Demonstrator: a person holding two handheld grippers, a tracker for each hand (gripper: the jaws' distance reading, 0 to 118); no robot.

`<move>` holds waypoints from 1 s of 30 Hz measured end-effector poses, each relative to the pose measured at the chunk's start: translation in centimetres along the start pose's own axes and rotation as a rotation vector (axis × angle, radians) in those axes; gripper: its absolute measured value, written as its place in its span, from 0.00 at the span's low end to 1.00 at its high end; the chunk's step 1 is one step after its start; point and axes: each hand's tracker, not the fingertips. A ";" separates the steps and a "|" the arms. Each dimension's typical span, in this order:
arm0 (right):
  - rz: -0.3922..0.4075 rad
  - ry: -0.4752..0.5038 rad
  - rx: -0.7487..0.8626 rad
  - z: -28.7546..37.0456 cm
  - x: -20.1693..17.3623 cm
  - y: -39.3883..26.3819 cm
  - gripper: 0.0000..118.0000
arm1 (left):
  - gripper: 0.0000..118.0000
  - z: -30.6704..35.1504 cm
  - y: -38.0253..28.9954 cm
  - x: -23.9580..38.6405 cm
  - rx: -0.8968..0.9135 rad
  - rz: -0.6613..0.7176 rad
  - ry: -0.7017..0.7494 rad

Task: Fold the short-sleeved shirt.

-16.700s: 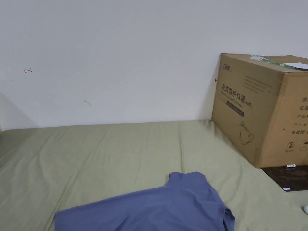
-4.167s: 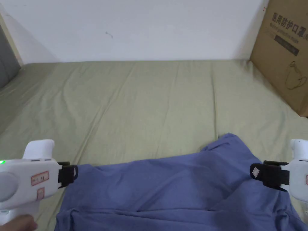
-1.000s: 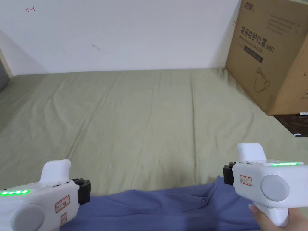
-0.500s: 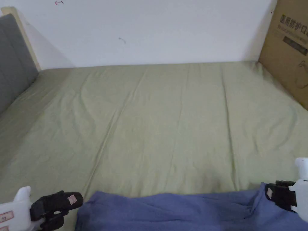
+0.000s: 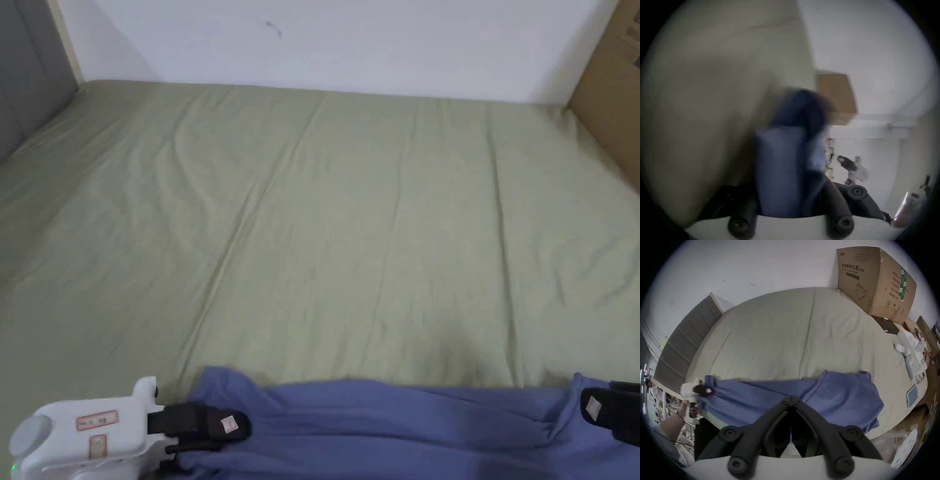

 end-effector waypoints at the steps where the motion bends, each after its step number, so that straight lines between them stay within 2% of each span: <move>1: -0.003 0.010 -0.002 0.0 -0.2 -0.1 0.00 | 0.07 0.7 0.4 -0.5 0.026 0.042 -0.204; 5: 0.010 0.025 -0.015 -0.3 -0.4 -0.1 0.00 | 0.06 2.0 2.2 0.2 0.053 -0.072 -0.045; 6: 0.016 0.029 -0.019 -0.3 -0.4 -0.1 0.00 | 0.06 2.4 -0.2 3.4 0.073 -0.158 0.059; 8: 0.022 0.035 -0.010 -0.1 -0.3 0.0 0.00 | 0.07 4.1 -0.9 5.2 0.106 -0.263 0.192; 10: 0.031 0.048 0.008 0.3 -0.3 0.1 0.00 | 0.07 6.1 -3.4 9.1 0.178 -0.367 0.452; 12: 0.045 0.055 0.019 0.4 -0.2 -0.1 0.00 | 0.07 6.8 -5.5 11.0 0.274 -0.466 0.795; 14: 0.052 0.057 0.021 0.4 0.1 -0.5 0.00 | 0.07 7.1 -6.9 12.9 0.329 -0.626 0.998; 16: 0.040 0.066 0.020 0.4 0.5 -0.9 0.00 | 0.07 6.3 -8.2 14.8 0.323 -0.645 0.955; 20: -0.008 0.092 0.027 0.9 1.6 -1.5 0.00 | 0.07 2.8 -8.7 18.1 0.245 -0.557 0.576; 23: -0.024 0.096 0.041 1.7 2.4 -2.0 0.00 | 0.10 -3.1 -9.5 20.8 0.093 -0.546 0.416; 24: -0.026 0.095 0.044 1.9 2.6 -2.1 0.00 | 0.22 -4.9 -9.8 21.3 0.063 -0.552 0.389; 25: -0.027 0.092 0.045 2.1 3.0 -2.3 0.00 | 0.42 -6.9 -10.0 21.8 0.040 -0.575 0.366; 27: -0.025 0.079 0.042 2.4 3.5 -2.5 0.00 | 0.99 -10.6 -9.7 22.0 -0.045 -0.559 0.326; 30: -0.039 0.056 0.055 3.1 4.5 -2.7 0.00 | 0.95 -13.9 -9.5 22.6 -0.062 -0.558 0.318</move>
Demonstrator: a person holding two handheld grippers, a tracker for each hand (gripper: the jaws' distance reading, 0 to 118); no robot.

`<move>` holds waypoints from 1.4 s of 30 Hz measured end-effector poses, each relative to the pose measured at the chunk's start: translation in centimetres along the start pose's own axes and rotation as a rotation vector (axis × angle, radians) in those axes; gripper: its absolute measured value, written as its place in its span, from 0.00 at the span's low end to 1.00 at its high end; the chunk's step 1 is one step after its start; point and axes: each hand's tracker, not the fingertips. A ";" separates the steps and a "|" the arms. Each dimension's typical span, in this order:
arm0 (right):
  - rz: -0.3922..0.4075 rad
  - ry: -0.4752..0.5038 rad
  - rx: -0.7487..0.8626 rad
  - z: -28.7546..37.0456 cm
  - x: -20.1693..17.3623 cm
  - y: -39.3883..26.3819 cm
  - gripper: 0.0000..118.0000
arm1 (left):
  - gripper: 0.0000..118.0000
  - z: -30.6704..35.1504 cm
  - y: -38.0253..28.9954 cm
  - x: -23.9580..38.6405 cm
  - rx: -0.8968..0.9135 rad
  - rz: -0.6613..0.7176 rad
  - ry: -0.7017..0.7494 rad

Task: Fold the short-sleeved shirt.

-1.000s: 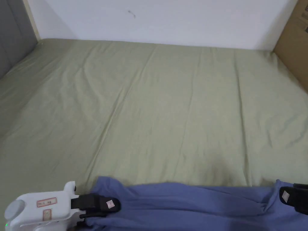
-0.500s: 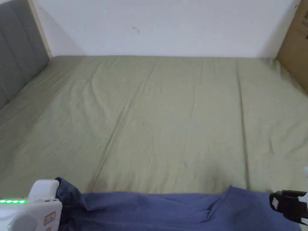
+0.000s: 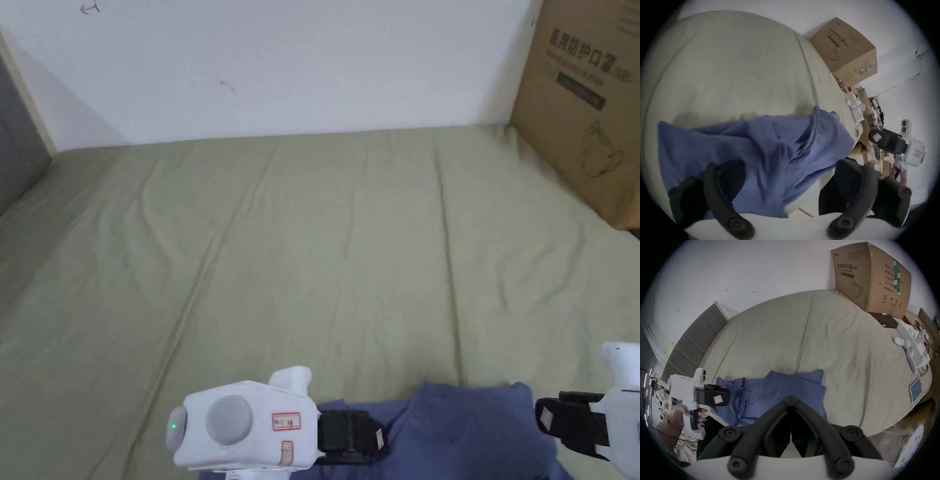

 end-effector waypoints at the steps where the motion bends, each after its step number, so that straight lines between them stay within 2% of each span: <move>1: -0.011 0.001 0.006 0.1 0.3 0.0 0.00 | 0.95 -0.3 0.3 0.1 -0.010 0.015 -0.005; 3: -0.035 0.009 0.015 0.5 0.9 -0.1 0.00 | 0.93 0.4 0.8 -0.2 -0.005 0.044 -0.009; 7: -0.053 -0.004 0.052 0.7 1.3 -0.2 0.00 | 0.80 6.4 0.4 -1.8 0.075 -0.021 0.047; 8: -0.052 -0.005 0.067 0.8 1.3 0.0 0.00 | 0.62 7.6 -0.3 -2.2 0.101 -0.041 0.106; 9: -0.056 -0.002 0.074 0.8 1.4 0.1 0.00 | 0.31 8.3 -0.5 -2.6 0.114 -0.056 0.157; 10: -0.065 0.005 0.084 0.9 1.5 0.3 0.00 | 0.08 8.6 -0.7 -3.2 0.119 -0.068 0.203; 11: -0.074 0.017 0.088 1.0 1.6 0.5 0.00 | 0.02 8.6 -0.9 -3.8 0.107 -0.059 0.169; 14: -0.081 0.024 0.092 0.8 1.8 0.8 0.00 | 0.02 6.8 -1.7 -4.1 0.000 0.001 0.059; 16: -0.078 0.020 0.096 0.9 1.8 0.8 0.00 | 0.02 4.4 -2.1 -3.5 -0.031 -0.025 0.032; 18: -0.082 0.019 0.095 1.0 1.7 0.7 0.00 | 0.02 1.6 -2.0 -3.0 -0.095 -0.060 0.036; 21: -0.062 0.002 0.084 0.7 1.9 0.5 0.00 | 0.02 -2.3 -2.3 -1.8 -0.142 -0.069 0.116; 24: -0.033 -0.017 0.072 0.5 1.8 0.3 0.00 | 0.03 -2.6 -2.2 -0.7 -0.104 -0.016 -0.027; 28: -0.056 0.008 0.051 -0.4 1.7 0.2 0.00 | 0.03 -0.9 -2.7 -0.9 -0.083 0.011 -0.133; 33: -0.042 0.022 0.045 -1.1 0.7 0.4 0.00 | 0.03 5.4 -4.0 -7.0 0.072 0.167 -0.227; 37: -0.023 0.024 0.028 -1.8 0.1 0.5 0.00 | 0.11 10.8 -5.6 -14.6 0.175 0.306 -0.258; 38: -0.022 0.025 0.023 -2.0 0.1 0.5 0.00 | 0.26 11.7 -6.1 -16.4 0.203 0.341 -0.253; 39: -0.022 0.025 0.018 -2.2 0.0 0.5 0.00 | 0.56 12.2 -6.5 -17.0 0.210 0.364 -0.272; 40: -0.025 0.026 0.013 -2.4 0.0 0.5 0.00 | 0.78 12.3 -6.8 -17.4 0.203 0.381 -0.308; 41: -0.029 0.027 0.007 -2.6 -0.1 0.5 0.00 | 0.94 12.2 -7.1 -18.3 0.187 0.401 -0.332; 42: -0.033 0.028 0.002 -2.7 -0.1 0.5 0.00 | 1.00 12.1 -7.5 -19.0 0.195 0.414 -0.332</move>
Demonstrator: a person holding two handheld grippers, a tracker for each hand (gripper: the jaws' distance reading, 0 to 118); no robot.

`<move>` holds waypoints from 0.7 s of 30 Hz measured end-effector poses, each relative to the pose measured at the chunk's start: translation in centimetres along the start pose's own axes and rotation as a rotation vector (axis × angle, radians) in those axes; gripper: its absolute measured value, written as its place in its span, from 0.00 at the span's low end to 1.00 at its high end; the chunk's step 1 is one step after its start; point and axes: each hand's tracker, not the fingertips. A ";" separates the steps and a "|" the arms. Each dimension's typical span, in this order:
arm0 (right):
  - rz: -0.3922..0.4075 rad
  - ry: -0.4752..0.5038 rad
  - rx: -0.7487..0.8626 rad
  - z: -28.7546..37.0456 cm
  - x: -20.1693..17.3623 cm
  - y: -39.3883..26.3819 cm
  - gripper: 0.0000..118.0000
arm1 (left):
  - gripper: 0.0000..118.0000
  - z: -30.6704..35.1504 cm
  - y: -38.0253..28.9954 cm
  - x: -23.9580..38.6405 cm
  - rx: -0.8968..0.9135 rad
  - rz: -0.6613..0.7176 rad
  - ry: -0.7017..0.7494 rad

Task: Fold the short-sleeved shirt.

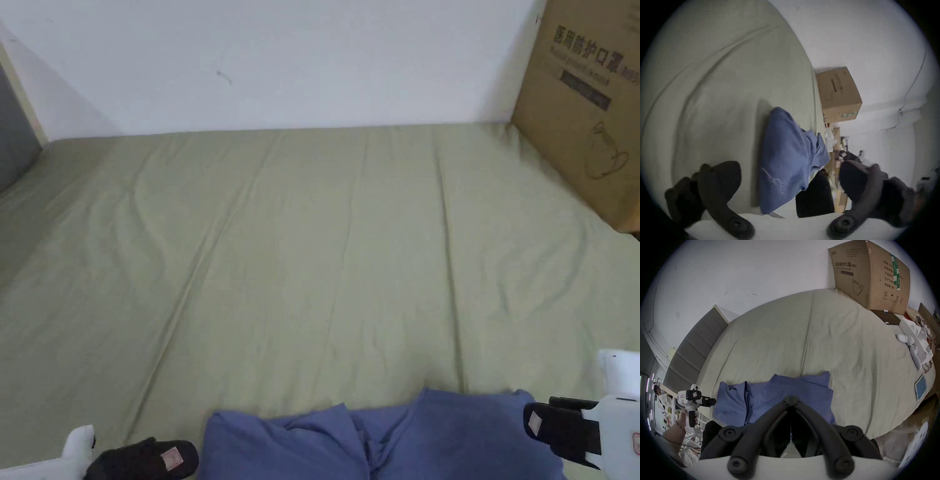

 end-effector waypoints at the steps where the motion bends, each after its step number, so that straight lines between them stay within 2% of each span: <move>1: -0.004 0.002 -0.005 -0.1 -0.1 0.0 0.00 | 1.00 -0.5 0.3 -0.9 0.014 0.027 -0.037; 4: -0.005 0.000 -0.017 -0.2 -0.3 0.0 0.00 | 1.00 -3.1 0.5 -2.3 0.006 0.097 -0.154; 7: 0.010 -0.015 -0.032 -0.2 -0.7 0.0 0.00 | 1.00 -7.0 0.8 -1.9 -0.105 0.157 -0.309; 10: 0.015 -0.019 -0.047 -0.2 -0.7 0.2 0.00 | 1.00 -10.5 1.3 -1.8 -0.192 0.136 -0.334; 12: 0.012 -0.018 -0.051 -0.1 -0.9 0.3 0.00 | 0.99 -11.3 1.4 -1.8 -0.180 0.114 -0.332; 13: 0.010 -0.017 -0.053 -0.1 -0.9 0.3 0.00 | 0.93 -11.3 1.4 -2.1 -0.169 0.120 -0.341; 14: 0.006 -0.017 -0.055 -0.2 -0.9 0.3 0.00 | 0.74 -10.9 1.8 -2.9 -0.149 0.133 -0.331; 15: 0.002 -0.014 -0.057 -0.2 -0.8 0.3 0.00 | 0.22 -10.6 1.9 -3.5 -0.125 0.144 -0.272; 16: -0.004 -0.010 -0.060 -0.3 -0.8 0.3 0.00 | 0.07 -10.4 1.7 -4.5 -0.120 0.144 -0.123; 17: -0.008 -0.007 -0.064 -0.5 -0.8 0.3 0.00 | 0.07 -10.3 1.5 -5.3 -0.132 0.122 0.009; 18: -0.010 -0.006 -0.067 -0.6 -0.8 0.2 0.00 | 0.07 -10.1 1.6 -5.7 -0.125 0.152 -0.174; 19: -0.012 -0.005 -0.072 -0.6 -0.9 0.2 0.00 | 0.07 -9.6 1.8 -4.4 -0.103 0.115 -0.171; 21: -0.009 -0.002 -0.079 -0.7 -1.1 0.2 0.00 | 0.07 -9.5 1.8 -2.9 -0.125 0.048 -0.015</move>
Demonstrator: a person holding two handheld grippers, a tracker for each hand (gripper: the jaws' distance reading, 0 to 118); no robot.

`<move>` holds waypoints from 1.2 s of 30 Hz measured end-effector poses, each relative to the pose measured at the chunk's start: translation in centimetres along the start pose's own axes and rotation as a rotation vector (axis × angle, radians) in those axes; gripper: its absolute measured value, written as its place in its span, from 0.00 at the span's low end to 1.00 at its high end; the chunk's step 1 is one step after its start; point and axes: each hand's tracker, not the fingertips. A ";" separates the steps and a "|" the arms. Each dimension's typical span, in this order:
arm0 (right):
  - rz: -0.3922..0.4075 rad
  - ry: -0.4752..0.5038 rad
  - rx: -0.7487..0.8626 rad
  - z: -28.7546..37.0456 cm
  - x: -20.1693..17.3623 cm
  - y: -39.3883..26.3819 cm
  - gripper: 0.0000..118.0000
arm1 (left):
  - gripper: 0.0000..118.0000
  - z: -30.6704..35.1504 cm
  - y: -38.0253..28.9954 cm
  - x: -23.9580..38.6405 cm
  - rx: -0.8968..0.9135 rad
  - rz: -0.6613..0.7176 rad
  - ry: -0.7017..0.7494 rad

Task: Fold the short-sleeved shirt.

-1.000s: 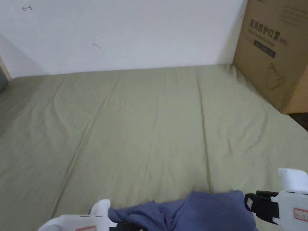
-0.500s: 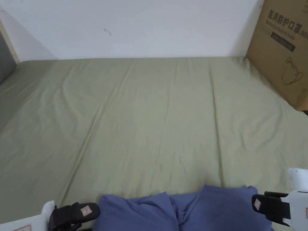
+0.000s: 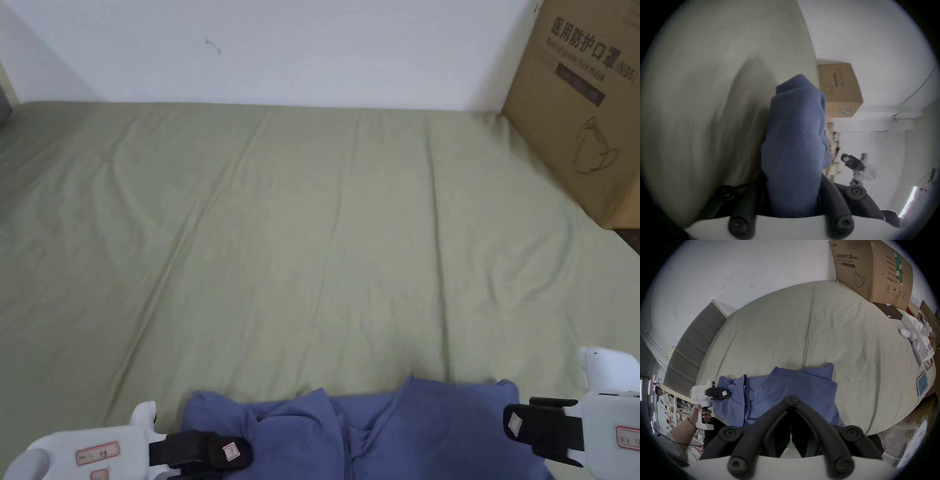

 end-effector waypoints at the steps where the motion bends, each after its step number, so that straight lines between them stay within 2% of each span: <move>1: 0.004 0.002 -0.001 0.0 -0.1 0.0 0.00 | 0.07 0.5 -0.4 1.6 0.012 -0.004 0.008; 5: 0.008 0.024 0.010 0.1 -0.3 0.3 0.00 | 0.07 5.0 -0.6 6.8 0.120 -0.170 0.226; 9: 0.006 0.056 0.016 0.4 -1.2 0.3 0.00 | 0.07 9.2 -2.5 13.9 0.318 -0.393 0.773; 10: 0.008 0.064 0.017 0.2 -0.9 0.3 0.00 | 0.07 9.7 -2.9 15.1 0.352 -0.445 0.814; 12: 0.012 0.079 0.016 0.2 -1.0 0.1 0.00 | 0.07 9.9 -3.1 16.7 0.336 -0.466 0.808; 15: 0.010 0.101 0.015 0.4 -0.9 -0.3 0.00 | 0.07 7.7 -3.4 18.4 0.270 -0.396 0.668; 18: 0.005 0.118 0.029 1.3 -0.8 -0.7 0.00 | 0.08 3.4 -3.1 19.5 0.186 -0.360 0.532; 23: 0.000 0.106 0.053 3.5 0.1 -1.2 0.00 | 0.10 -5.8 -2.5 20.2 0.023 -0.395 0.497; 24: -0.002 0.097 0.058 3.9 0.4 -1.3 0.00 | 0.15 -7.6 -2.6 20.2 -0.012 -0.375 0.489; 26: -0.009 0.081 0.064 4.3 1.1 -1.4 0.00 | 0.31 -10.5 -2.4 19.5 -0.055 -0.332 0.448; 30: -0.036 0.056 0.062 4.5 2.1 -1.5 0.00 | 0.94 -12.7 -1.8 18.4 -0.099 -0.230 0.274; 31: -0.041 0.056 0.062 4.5 2.3 -1.5 0.00 | 1.00 -12.4 -1.7 18.6 -0.096 -0.206 0.205; 33: -0.044 0.056 0.062 4.4 2.4 -1.4 0.00 | 1.00 -11.2 -1.7 19.2 -0.074 -0.199 0.129; 34: -0.044 0.056 0.062 4.2 2.4 -1.3 0.00 | 1.00 -10.5 -1.7 19.6 -0.054 -0.211 0.120; 36: -0.040 0.060 0.063 3.9 2.2 -1.1 0.00 | 1.00 -8.8 -1.5 20.6 -0.012 -0.289 0.198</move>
